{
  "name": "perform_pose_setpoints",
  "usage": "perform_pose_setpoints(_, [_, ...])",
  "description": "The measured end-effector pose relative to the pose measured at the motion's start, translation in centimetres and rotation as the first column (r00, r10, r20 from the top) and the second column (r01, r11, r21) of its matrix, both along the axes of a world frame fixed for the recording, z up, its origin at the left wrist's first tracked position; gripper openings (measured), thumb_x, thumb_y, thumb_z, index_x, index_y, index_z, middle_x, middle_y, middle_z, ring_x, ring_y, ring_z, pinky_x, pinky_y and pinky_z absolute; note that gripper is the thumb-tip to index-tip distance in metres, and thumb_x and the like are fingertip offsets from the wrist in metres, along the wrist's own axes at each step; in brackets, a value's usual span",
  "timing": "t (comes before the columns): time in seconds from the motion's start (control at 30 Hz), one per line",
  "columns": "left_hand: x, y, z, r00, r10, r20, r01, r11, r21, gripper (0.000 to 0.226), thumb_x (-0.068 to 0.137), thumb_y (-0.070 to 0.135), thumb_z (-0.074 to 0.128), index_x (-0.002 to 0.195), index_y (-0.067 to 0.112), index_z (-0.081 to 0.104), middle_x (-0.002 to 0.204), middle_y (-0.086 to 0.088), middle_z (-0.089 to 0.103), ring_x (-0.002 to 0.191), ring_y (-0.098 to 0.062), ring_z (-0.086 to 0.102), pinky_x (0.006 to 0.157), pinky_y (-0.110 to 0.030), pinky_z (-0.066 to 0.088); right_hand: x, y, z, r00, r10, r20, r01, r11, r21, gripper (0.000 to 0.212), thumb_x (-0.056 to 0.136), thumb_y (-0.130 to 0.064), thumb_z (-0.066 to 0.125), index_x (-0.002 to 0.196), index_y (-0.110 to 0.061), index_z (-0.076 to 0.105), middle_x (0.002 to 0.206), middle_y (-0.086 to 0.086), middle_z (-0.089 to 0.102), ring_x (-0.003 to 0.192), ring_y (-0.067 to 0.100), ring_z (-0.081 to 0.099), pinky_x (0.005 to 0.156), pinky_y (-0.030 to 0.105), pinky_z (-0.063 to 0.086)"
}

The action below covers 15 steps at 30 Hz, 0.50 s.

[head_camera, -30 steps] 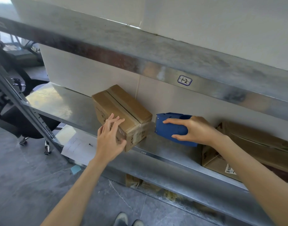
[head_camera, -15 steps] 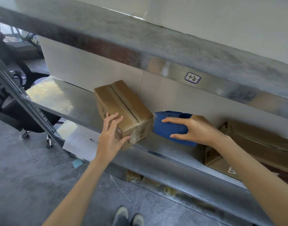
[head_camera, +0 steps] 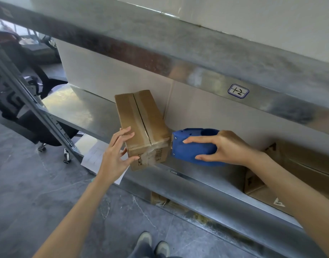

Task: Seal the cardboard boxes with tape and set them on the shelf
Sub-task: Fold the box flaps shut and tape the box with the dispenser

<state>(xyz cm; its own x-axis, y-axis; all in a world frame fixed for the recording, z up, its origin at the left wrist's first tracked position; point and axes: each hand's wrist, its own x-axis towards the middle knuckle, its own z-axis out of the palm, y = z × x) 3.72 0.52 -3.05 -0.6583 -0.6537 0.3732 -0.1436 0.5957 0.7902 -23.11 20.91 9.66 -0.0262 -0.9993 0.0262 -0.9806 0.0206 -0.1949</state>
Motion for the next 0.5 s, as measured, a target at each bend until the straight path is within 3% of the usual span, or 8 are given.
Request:
perform_pose_setpoints(0.23, [0.2, -0.2, -0.2, 1.0, -0.011, 0.008, 0.011, 1.0, -0.008, 0.075, 0.069, 0.014, 0.088, 0.134, 0.024, 0.052, 0.148, 0.019, 0.038, 0.14, -0.01, 0.039, 0.091, -0.013, 0.051, -1.3, 0.4, -0.2, 0.998, -0.015, 0.062, 0.012, 0.999, 0.043, 0.059, 0.084, -0.05, 0.067, 0.129, -0.073, 0.036, 0.052, 0.004, 0.039, 0.052, 0.02, 0.038, 0.055, 0.014, 0.031])
perform_pose_setpoints(0.5, [0.0, -0.2, -0.5, 1.0, -0.025, -0.006, 0.025, 1.0, 0.015, 0.074, 0.07, 0.012, 0.088, 0.134, 0.023, 0.052, 0.148, 0.019, 0.038, 0.141, -0.011, 0.038, 0.091, -0.012, 0.051, -2.5, 1.1, 0.3, 0.993, -0.07, 0.096, 0.065, 0.996, 0.055, 0.059, 0.084, -0.048, 0.069, 0.123, -0.077, 0.037, 0.058, -0.01, 0.05, 0.058, 0.009, 0.049, 0.06, 0.015, 0.038])
